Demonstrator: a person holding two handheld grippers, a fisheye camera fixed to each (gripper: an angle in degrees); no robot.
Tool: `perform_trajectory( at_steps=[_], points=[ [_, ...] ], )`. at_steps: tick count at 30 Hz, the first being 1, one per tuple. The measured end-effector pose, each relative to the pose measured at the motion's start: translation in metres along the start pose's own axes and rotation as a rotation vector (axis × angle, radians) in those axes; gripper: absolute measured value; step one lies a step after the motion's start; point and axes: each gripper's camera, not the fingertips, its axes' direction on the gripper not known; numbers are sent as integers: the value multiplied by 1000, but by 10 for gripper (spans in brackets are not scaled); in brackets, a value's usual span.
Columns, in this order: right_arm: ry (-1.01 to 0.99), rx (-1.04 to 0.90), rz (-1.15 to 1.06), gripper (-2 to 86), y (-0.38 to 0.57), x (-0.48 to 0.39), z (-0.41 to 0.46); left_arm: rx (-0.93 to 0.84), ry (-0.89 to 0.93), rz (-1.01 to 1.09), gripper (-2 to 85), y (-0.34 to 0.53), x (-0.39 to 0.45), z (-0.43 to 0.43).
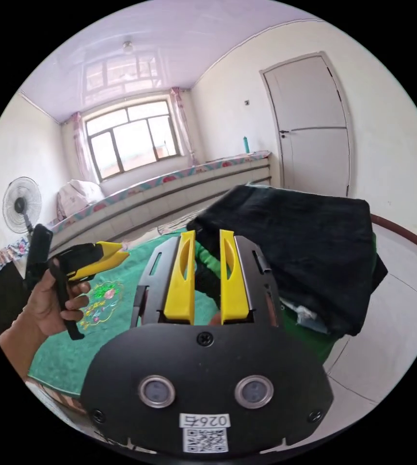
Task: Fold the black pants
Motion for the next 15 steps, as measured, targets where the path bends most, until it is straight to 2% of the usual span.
perform_trajectory(
  at_steps=[2, 6, 8, 11, 15],
  points=[
    [38, 24, 35, 64, -7, -3, 6, -9, -67, 30, 122, -33, -1, 33],
    [161, 9, -54, 51, -4, -21, 29, -13, -69, 2, 134, -77, -17, 86],
    [209, 66, -84, 39, -6, -38, 26, -5, -31, -67, 141, -96, -33, 117],
    [325, 44, -206, 40, -24, -82, 29, -19, 50, -124, 129, -108, -43, 146],
    [435, 43, -337, 47, -35, -136, 20, 5, 135, -163, 107, -114, -54, 151]
  ],
)
